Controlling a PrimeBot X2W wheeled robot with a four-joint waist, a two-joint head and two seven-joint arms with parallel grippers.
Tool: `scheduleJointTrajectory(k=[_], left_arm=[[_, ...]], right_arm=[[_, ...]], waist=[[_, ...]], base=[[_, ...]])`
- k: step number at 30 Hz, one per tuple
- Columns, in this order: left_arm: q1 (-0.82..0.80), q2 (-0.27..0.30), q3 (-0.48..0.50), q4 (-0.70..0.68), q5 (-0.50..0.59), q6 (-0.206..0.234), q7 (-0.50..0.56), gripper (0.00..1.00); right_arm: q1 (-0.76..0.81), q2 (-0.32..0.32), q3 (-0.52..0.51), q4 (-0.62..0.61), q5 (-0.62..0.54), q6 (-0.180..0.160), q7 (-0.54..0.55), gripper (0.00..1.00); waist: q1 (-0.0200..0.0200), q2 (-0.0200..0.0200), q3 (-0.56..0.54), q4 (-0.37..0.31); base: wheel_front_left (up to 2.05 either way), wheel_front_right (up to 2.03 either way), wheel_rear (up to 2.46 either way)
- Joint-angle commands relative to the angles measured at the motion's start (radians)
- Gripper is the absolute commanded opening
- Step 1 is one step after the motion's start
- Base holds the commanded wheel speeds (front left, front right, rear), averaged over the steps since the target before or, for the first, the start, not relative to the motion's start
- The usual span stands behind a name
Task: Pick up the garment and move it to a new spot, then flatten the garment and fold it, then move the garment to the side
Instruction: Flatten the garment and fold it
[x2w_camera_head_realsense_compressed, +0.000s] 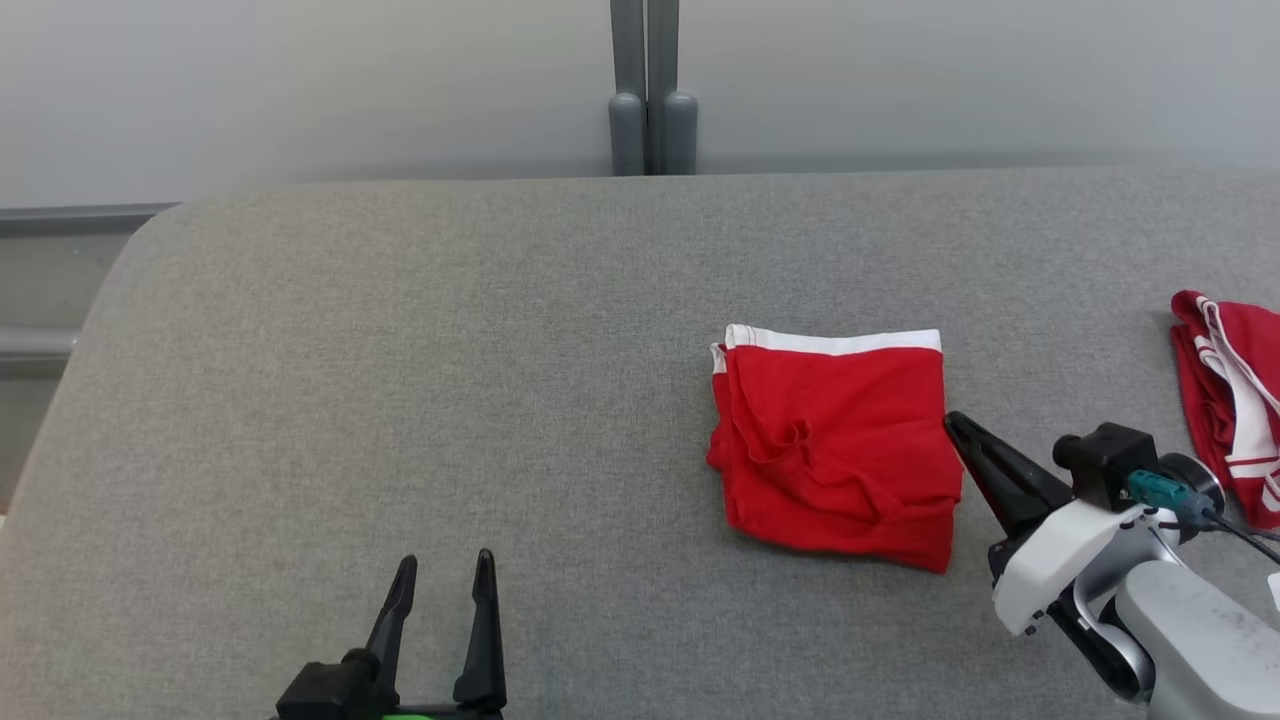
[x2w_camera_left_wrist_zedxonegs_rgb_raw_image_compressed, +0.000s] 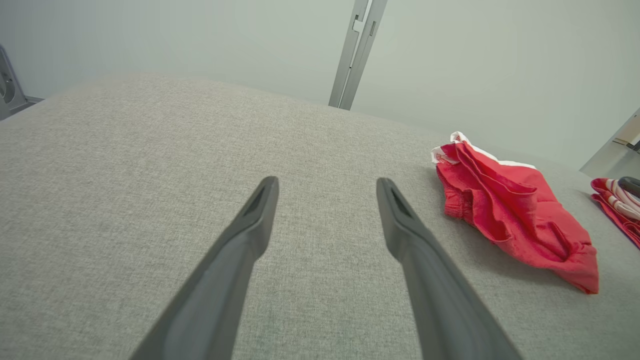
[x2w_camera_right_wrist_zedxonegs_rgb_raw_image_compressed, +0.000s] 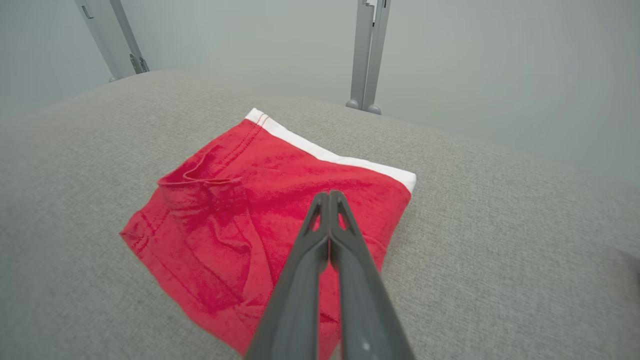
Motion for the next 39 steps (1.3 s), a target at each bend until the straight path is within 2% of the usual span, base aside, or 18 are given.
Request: scheduleJointTrajectory(k=[1, 8, 14, 24, 39], left_arm=[[-0.021, 0.004, -0.007, -0.002, 0.0, 0.001, -0.003, 1.0], [-0.063, 0.004, -0.043, 0.0, -0.023, 0.022, -0.003, 1.0], [-0.059, 0.004, -0.045, -0.001, -0.035, 0.034, -0.003, 1.0], [-0.062, 0.004, -0.034, 0.002, -0.026, 0.029, -0.003, 1.0], [-0.025, 0.004, -0.032, 0.018, -0.024, 0.023, -0.003, 1.0]], right_arm=[[-0.028, -0.007, 0.011, 0.017, 0.004, 0.0, -0.002, 0.0], [-0.142, -0.043, 0.14, 0.114, 0.046, 0.0, 0.011, 0.0], [-0.179, -0.058, 0.246, 0.16, 0.101, 0.0, 0.002, 0.0], [-0.192, -0.062, 0.355, 0.179, 0.158, 0.0, -0.002, 0.0], [-0.176, -0.016, 0.467, 0.134, 0.19, 0.0, -0.002, 0.0]], waist=[[0.0, 0.0, 0.062, 0.033], [0.0, 0.0, 0.124, 0.09], [0.0, 0.0, 0.124, 0.115], [0.0, 0.0, 0.114, 0.105], [0.0, 0.0, 0.057, 0.119]], base=[[0.0, 0.0, 0.0], [0.0, 0.0, 0.0], [0.0, 0.0, 0.0], [0.0, 0.0, 0.0], [0.0, 0.0, 0.0]])
